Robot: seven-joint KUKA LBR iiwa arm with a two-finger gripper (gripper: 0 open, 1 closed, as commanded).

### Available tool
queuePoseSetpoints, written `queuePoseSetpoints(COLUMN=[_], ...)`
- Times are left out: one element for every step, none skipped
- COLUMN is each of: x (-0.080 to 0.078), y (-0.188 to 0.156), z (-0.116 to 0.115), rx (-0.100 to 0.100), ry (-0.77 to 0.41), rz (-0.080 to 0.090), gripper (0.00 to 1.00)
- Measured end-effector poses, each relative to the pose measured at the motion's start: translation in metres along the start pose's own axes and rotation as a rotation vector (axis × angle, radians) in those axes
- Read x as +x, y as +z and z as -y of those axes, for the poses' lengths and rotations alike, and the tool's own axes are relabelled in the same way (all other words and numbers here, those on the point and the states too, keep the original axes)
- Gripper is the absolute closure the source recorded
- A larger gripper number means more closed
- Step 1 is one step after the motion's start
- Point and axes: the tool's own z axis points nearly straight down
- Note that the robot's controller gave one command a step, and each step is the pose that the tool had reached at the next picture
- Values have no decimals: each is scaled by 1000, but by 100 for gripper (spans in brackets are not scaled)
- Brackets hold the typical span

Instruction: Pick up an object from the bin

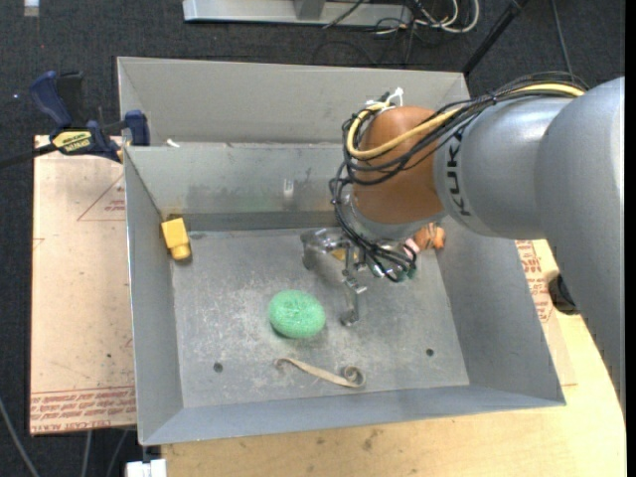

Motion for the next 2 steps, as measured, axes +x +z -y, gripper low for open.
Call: queuePoseSetpoints(x=[29, 51], y=[-1, -1], z=[-25, -74], rx=[0, -1], ry=[-34, -217], rz=[0, -1], gripper=[0, 100])
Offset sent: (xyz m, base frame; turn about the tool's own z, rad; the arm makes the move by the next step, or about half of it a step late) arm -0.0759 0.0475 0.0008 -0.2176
